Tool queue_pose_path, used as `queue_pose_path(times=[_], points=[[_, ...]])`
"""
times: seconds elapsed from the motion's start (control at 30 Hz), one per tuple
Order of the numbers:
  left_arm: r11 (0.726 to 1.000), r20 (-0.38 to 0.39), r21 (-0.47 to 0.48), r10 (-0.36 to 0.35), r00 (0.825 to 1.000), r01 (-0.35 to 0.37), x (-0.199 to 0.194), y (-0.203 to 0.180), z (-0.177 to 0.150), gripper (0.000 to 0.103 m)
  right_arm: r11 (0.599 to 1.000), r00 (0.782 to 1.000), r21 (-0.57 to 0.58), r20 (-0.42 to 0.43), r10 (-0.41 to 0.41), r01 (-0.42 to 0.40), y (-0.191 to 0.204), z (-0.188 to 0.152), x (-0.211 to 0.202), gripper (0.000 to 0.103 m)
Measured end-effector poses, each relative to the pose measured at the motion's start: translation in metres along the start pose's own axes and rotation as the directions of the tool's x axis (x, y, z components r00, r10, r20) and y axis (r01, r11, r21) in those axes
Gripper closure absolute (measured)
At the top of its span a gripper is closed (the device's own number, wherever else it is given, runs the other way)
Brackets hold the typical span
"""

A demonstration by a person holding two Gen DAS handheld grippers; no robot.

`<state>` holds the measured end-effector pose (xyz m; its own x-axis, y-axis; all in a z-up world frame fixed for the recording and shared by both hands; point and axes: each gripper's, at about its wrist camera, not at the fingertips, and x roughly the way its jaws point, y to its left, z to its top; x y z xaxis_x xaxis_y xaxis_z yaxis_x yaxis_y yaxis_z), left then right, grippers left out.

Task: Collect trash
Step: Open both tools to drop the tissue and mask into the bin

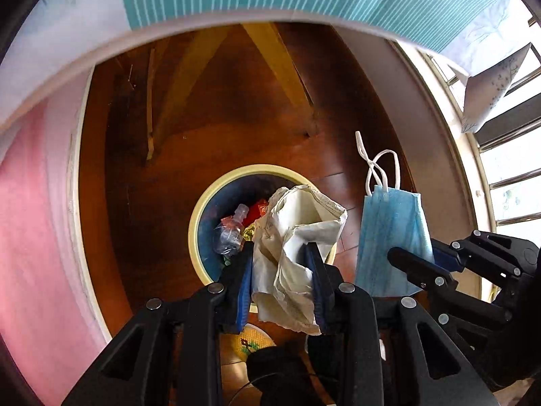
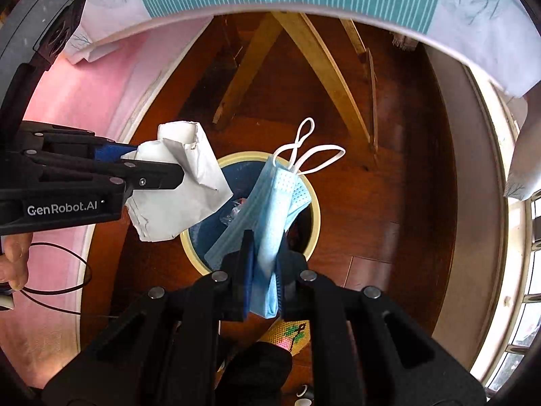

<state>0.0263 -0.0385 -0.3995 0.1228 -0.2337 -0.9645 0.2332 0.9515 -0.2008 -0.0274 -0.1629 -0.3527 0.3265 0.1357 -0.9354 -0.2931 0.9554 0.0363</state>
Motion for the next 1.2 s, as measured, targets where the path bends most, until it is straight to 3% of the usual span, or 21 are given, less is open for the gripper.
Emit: queue_pose_path(times=[0.1,0.2,0.23,0.27,0.33,0.53,1.03,1.07,1.13,1.17,1.2], points=[[1.000,-0.005,0.028,0.009,1.000,-0.009,0.020,0.005,-0.001,0.071,1.000,1.000,0.005,-0.007,-0.005,0.005,-0.002,-0.004,0.016,0.094],[0.999,-0.020,0.031,-0.009,1.000,0.009,0.039,0.013,-0.003,0.056,1.000,1.000,0.013,-0.016,-0.007,0.007,-0.004,-0.004,0.030,0.094],[0.999,-0.027,0.027,-0.018,0.999,0.018,0.045,0.016,-0.003,0.041,1.000,1.000,0.014,-0.017,-0.008,0.008,-0.004,-0.003,0.034,0.094],[0.999,-0.031,0.023,-0.027,0.999,0.027,0.050,0.021,-0.004,0.019,1.000,1.000,0.015,-0.017,-0.008,0.009,-0.005,-0.002,0.038,0.094],[0.999,-0.025,0.018,-0.027,0.999,0.027,0.056,0.027,-0.003,0.006,1.000,1.000,0.017,-0.018,-0.009,0.009,-0.006,-0.001,0.044,0.094],[1.000,0.007,0.006,0.005,1.000,-0.005,0.062,0.039,-0.010,0.006,1.000,1.000,0.008,-0.017,-0.002,0.002,0.000,-0.002,0.054,0.094],[0.998,0.076,-0.043,0.041,0.996,-0.038,0.028,0.071,-0.016,0.006,0.999,0.999,0.005,-0.007,0.046,-0.046,0.014,0.013,0.068,0.090],[0.998,0.082,-0.046,0.041,0.996,-0.037,0.026,0.073,-0.016,0.006,0.998,0.998,0.012,-0.013,0.056,-0.056,0.015,0.015,0.069,0.086],[0.998,0.093,-0.048,0.047,0.995,-0.042,0.022,0.074,-0.016,0.006,0.998,0.998,0.023,-0.025,0.063,-0.062,0.016,0.018,0.072,0.067],[0.998,0.098,-0.049,0.051,0.994,-0.047,0.020,0.073,-0.016,0.006,0.998,0.998,0.023,-0.020,0.060,-0.060,0.017,0.019,0.071,0.052],[0.998,0.102,-0.049,0.055,0.993,-0.051,0.019,0.074,-0.017,0.006,0.998,0.998,0.020,-0.011,0.061,-0.060,0.019,0.020,0.071,0.049]])
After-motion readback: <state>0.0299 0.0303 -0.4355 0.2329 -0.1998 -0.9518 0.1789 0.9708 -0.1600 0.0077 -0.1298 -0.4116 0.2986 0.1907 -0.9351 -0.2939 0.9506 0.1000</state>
